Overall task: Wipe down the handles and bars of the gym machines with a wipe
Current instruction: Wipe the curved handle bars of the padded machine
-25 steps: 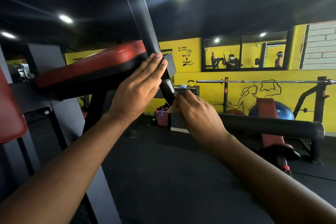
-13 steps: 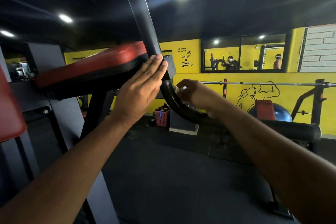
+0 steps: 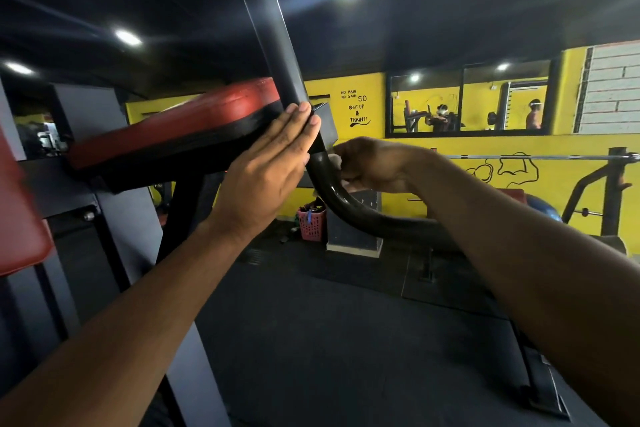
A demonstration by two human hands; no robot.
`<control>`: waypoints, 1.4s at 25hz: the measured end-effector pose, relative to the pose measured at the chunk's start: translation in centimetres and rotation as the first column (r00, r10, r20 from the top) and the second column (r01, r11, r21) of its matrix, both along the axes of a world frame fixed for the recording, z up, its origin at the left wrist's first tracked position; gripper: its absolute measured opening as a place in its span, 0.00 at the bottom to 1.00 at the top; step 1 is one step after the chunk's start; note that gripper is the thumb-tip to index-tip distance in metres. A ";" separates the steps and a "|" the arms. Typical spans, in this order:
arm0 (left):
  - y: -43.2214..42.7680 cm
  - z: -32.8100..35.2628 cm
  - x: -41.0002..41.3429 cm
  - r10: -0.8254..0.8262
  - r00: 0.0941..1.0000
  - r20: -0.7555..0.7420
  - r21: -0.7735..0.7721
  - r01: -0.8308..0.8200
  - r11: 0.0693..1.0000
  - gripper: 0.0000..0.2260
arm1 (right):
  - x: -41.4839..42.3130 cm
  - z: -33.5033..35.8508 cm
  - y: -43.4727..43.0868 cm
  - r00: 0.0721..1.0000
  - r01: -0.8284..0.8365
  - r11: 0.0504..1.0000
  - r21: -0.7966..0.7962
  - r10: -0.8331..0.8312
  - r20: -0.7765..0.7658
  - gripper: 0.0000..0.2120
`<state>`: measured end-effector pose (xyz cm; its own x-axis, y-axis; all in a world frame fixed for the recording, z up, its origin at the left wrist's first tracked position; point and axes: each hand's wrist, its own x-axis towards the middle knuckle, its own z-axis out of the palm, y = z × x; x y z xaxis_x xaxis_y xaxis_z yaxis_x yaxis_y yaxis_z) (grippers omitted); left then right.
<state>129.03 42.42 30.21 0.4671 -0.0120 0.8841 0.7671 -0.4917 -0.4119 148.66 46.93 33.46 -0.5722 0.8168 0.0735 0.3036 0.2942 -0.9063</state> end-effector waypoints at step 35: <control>0.6 -1.8 1.5 0.037 0.998 0.054 -0.048 -0.035 0.998 0.26 | 2.3 -9.7 -6.9 0.710 -0.351 -0.043 0.935 -0.664 0.236 0.20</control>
<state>130.53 43.06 28.43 0.4173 0.0456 0.9076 0.8054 -0.4812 -0.3461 150.94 40.00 23.80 -0.7380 0.2897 0.6095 0.6654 0.4625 0.5859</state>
